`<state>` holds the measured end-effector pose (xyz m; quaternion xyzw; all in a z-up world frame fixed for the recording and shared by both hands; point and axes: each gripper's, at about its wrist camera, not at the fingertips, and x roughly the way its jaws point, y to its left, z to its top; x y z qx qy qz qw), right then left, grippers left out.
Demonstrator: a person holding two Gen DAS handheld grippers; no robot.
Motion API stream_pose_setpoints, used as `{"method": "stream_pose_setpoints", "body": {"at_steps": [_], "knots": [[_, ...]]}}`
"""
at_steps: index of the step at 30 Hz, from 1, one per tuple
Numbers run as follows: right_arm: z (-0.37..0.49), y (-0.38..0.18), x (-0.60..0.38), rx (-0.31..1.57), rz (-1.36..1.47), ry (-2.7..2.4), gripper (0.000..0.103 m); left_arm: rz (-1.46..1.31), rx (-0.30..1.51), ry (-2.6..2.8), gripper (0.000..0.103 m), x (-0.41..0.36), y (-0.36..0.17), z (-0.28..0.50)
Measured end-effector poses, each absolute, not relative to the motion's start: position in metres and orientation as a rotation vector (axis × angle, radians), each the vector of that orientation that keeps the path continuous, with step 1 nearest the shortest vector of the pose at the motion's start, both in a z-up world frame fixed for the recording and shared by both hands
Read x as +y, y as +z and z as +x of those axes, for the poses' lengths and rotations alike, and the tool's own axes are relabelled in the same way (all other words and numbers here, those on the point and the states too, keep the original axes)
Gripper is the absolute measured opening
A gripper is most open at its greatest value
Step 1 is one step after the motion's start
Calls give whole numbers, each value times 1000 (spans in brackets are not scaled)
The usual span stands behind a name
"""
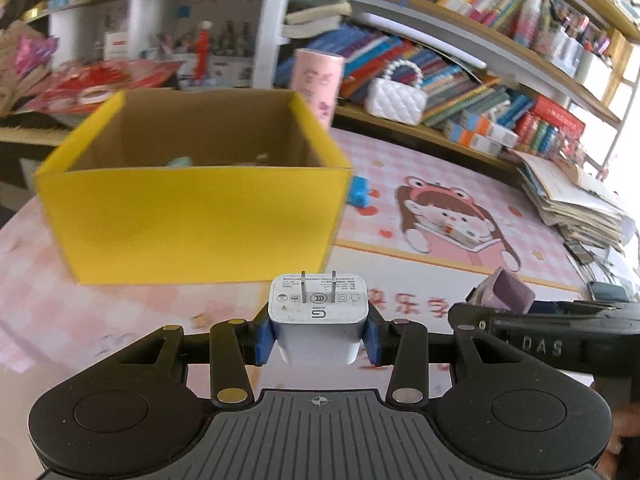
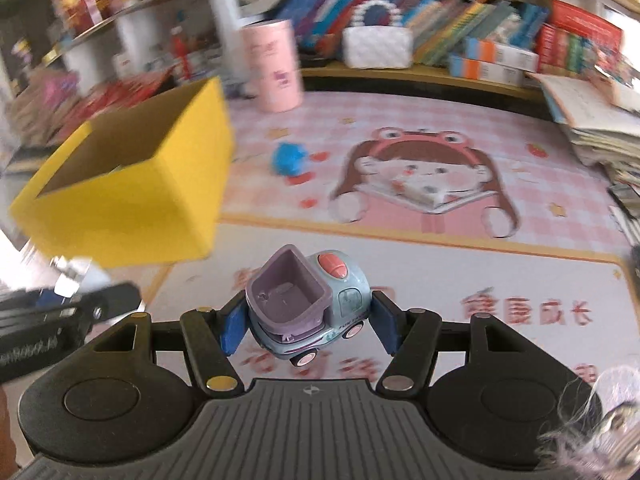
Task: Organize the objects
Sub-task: 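Lift and carry the charger with the left tool while the right tool carries the toy car to the box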
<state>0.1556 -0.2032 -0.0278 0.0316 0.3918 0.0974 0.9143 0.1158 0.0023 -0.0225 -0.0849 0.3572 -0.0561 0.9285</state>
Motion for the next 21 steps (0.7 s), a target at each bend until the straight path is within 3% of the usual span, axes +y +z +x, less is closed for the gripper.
{"method": "stream_pose_setpoints", "body": {"at_steps": [21], "knots": [[101, -12, -110, 741, -59, 339, 61, -225, 667, -50, 41, 75, -11, 61]]}}
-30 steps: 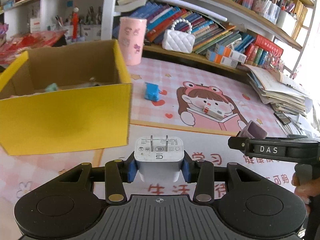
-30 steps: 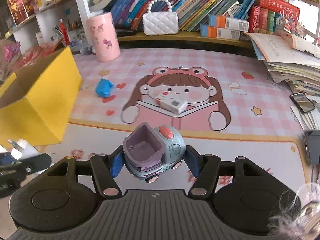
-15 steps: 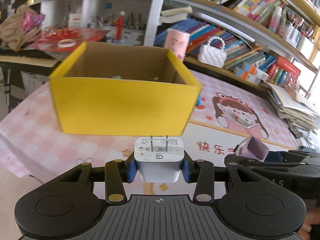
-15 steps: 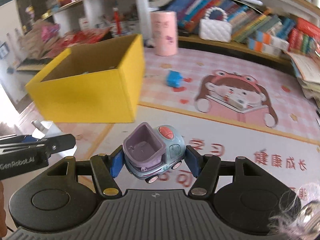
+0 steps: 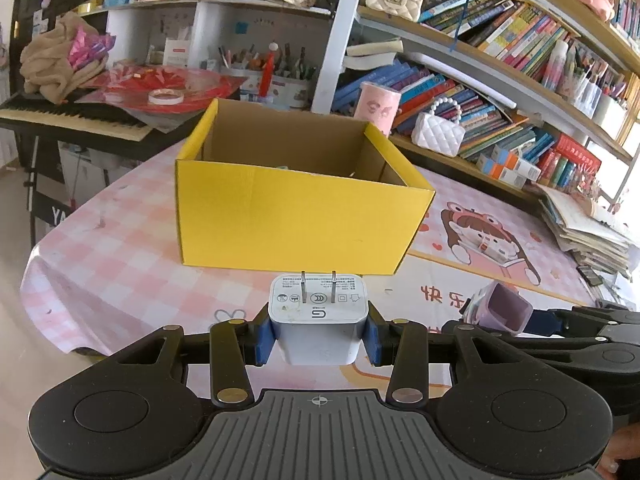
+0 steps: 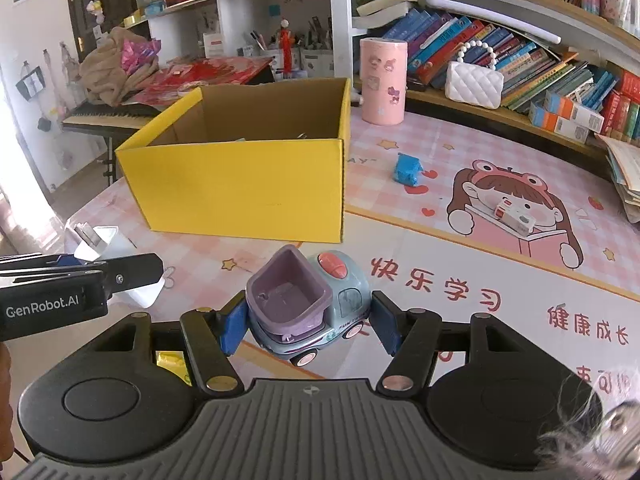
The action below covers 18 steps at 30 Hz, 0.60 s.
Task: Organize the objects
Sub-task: 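Lift and carry the charger with the left tool while the right tool carries the toy car to the box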
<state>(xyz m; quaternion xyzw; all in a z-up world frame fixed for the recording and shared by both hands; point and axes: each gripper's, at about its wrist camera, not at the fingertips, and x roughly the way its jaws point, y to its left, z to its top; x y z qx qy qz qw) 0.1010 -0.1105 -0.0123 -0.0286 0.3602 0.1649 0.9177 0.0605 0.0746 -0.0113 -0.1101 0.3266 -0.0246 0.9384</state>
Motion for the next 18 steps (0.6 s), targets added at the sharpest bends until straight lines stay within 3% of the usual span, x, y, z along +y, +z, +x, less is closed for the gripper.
{"method": "stream_pose_setpoints", "body": {"at_steps": [18], "knots": [[79, -9, -76, 724, -54, 328, 61, -192, 624, -62, 41, 107, -3, 36]]}}
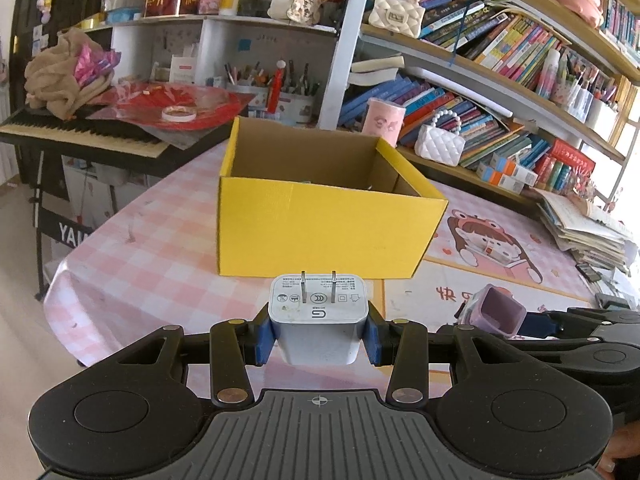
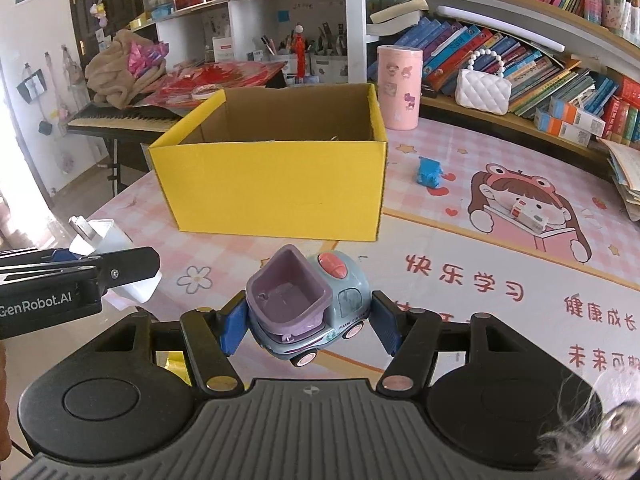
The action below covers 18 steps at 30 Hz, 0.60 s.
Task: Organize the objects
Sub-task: 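Lift and carry the charger with the left tool while the right tool carries the toy car to the box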
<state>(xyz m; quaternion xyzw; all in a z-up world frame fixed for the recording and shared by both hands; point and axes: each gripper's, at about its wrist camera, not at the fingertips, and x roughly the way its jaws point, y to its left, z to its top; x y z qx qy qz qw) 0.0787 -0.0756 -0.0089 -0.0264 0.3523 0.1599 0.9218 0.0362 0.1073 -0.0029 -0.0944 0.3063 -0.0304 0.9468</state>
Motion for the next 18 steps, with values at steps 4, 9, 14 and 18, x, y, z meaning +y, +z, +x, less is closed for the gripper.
{"method": "stream_pose_setpoints", "body": {"at_steps": [4, 9, 14, 18], "knots": [[76, -9, -65, 729, -58, 333, 61, -194, 609, -62, 41, 112, 0, 35], [79, -8, -61, 726, -86, 338, 61, -215, 592, -52, 41, 116, 3, 44], [99, 4, -62, 646, -111, 348, 61, -206, 543, -25, 41, 116, 13, 67], [128, 21, -61, 556, -119, 362, 61, -187, 501, -7, 41, 114, 28, 94]]}}
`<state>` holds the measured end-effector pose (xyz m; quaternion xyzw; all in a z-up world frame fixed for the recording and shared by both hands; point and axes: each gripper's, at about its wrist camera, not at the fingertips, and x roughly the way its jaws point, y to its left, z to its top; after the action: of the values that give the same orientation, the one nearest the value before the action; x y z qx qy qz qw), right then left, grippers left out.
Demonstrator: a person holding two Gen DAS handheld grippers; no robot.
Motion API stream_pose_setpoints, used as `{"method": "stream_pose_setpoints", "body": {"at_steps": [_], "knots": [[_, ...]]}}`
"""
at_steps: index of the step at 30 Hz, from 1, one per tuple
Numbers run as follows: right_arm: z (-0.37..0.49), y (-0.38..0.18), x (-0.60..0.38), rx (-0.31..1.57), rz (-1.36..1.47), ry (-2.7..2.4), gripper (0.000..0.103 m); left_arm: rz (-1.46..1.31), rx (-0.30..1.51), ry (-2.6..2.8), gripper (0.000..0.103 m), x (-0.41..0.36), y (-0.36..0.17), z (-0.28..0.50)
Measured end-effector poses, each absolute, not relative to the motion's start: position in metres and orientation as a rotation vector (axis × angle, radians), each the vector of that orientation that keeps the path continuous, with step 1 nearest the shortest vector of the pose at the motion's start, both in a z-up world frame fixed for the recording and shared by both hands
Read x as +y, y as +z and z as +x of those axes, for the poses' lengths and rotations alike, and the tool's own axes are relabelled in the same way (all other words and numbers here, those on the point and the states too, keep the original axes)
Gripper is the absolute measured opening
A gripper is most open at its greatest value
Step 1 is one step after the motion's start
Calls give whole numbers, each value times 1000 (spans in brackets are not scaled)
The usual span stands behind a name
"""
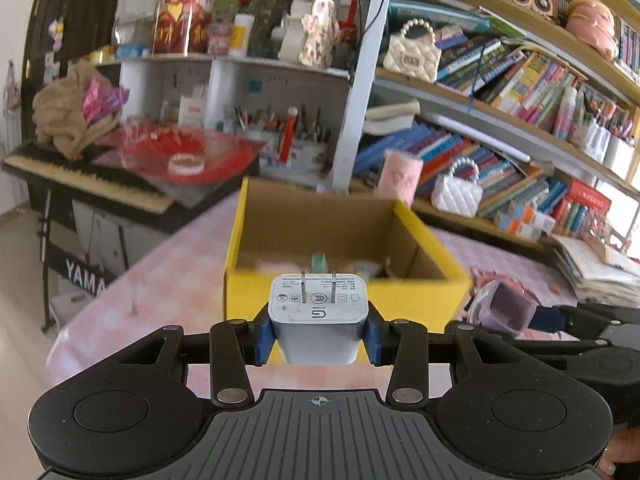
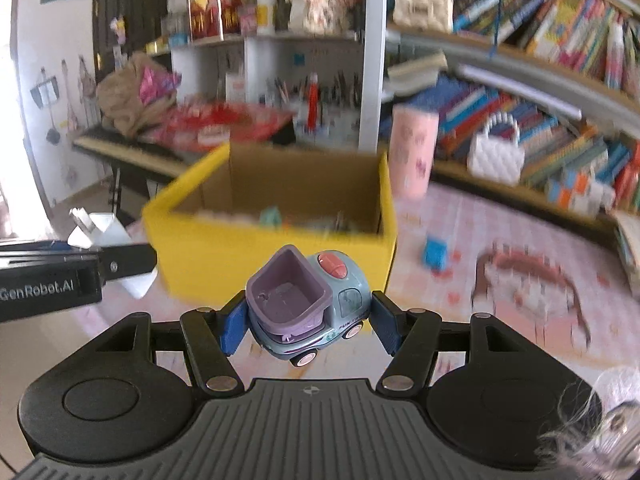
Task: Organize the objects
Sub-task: 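Lift and carry the charger with the left tool while the right tool carries the toy car to the box, then lower the charger into the box and open the left tool while the right tool releases the car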
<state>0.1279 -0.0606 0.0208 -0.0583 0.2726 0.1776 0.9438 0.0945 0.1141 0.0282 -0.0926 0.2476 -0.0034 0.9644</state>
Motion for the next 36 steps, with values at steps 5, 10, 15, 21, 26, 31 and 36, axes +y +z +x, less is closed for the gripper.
{"method": "stream_pose_setpoints", "body": {"at_steps": [5, 10, 15, 21, 26, 31, 36], "knots": [[173, 35, -56, 479, -147, 390, 61, -172, 465, 20, 41, 110, 41, 135], [207, 36, -58, 471, -152, 395, 61, -152, 489, 45, 41, 102, 37, 170], [230, 26, -57, 494, -184, 424, 61, -148, 546, 66, 41, 97, 22, 190], [250, 11, -55, 523, -220, 456, 61, -151, 613, 87, 41, 99, 7, 205], [261, 4, -52, 543, -246, 491, 61, -122, 655, 101, 41, 96, -4, 212], [267, 0, -52, 551, -249, 509, 61, -60, 660, 127, 42, 90, -10, 214], [269, -3, -50, 565, -254, 528, 61, -61, 661, 140, 53, 91, -9, 215]]}}
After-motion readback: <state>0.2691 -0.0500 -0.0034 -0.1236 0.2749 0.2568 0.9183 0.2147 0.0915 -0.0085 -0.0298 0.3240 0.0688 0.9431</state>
